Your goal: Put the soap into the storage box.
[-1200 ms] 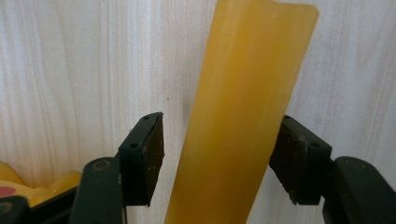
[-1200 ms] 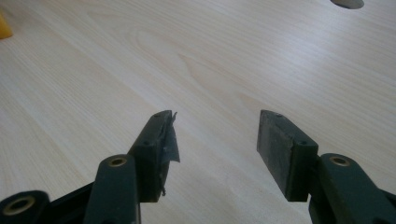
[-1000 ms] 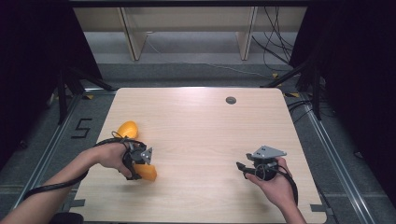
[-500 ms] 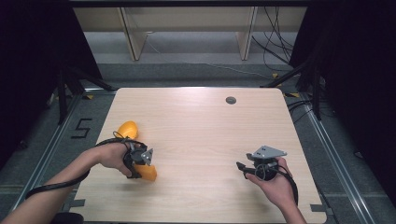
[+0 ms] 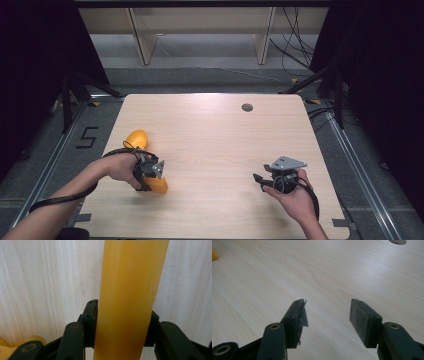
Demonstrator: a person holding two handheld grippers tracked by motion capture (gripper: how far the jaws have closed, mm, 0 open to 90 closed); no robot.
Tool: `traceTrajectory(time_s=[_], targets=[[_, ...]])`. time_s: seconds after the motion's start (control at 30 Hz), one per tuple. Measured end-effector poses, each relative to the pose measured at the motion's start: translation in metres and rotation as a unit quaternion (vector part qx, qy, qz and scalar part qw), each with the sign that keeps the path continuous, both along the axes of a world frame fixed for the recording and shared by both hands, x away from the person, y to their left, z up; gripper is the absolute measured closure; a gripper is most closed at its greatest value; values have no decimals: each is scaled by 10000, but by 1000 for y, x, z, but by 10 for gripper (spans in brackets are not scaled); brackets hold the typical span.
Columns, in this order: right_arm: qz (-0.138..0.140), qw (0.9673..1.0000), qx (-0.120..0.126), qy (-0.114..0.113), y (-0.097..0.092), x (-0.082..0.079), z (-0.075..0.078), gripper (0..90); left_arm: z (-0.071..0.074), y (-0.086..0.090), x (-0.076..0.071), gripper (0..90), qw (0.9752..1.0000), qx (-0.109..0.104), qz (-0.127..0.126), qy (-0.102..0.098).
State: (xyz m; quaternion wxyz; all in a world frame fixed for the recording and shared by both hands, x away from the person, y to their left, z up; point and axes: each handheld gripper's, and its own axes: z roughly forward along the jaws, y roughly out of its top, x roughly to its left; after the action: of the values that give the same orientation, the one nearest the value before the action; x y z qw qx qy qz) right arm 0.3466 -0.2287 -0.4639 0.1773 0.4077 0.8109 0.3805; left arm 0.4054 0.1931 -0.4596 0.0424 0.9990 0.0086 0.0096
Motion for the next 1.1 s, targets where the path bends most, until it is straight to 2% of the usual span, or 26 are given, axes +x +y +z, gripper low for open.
traceTrajectory(time_s=[0.13,0.3,0.33,0.37,0.47,0.57,0.7,0.8,0.87,0.9,0.93,0.97,1.0,1.03,1.1], targets=[[9,10000,-7,6,0,0,0,465,1,2,-1,597,10000,29,60,7],[65,9999,-70,-47,-1,1,0,465,1,3,-4,601,9996,-1,278,14],[71,9999,-76,-69,-1,2,0,465,1,3,-4,601,9995,-2,312,10],[126,9996,-141,-186,-2,3,-1,465,1,3,-4,601,9994,-6,345,11],[99,9998,-119,-139,-2,2,0,465,1,4,-4,602,9989,0,468,75],[101,9998,-122,-142,-2,2,0,466,1,6,-5,602,9974,-65,699,135],[95,9998,-95,-153,-2,2,-1,465,4,7,-10,602,9941,-271,1037,154],[97,9998,-104,-139,-2,3,-1,465,7,7,-16,602,9879,-409,1484,169],[137,9996,-140,-203,-2,3,-2,465,9,7,-19,603,9817,-531,1817,189],[140,9996,-150,-169,-2,3,-1,464,10,7,-20,603,9782,-591,1972,262],[104,9998,-116,-110,-1,2,-1,464,10,7,-20,603,9782,-591,1972,262],[103,9998,-125,-121,-2,2,-1,464,12,7,-22,603,9675,-717,2390,422],[103,9998,-129,-123,-2,2,-1,464,13,7,-24,603,9610,-793,2604,492],[99,9998,-110,-133,-2,2,-1,464,14,7,-24,603,9583,-748,2702,546],[100,9998,-108,-136,-2,2,-2,464,15,6,-27,603,9490,-773,3015,498]])
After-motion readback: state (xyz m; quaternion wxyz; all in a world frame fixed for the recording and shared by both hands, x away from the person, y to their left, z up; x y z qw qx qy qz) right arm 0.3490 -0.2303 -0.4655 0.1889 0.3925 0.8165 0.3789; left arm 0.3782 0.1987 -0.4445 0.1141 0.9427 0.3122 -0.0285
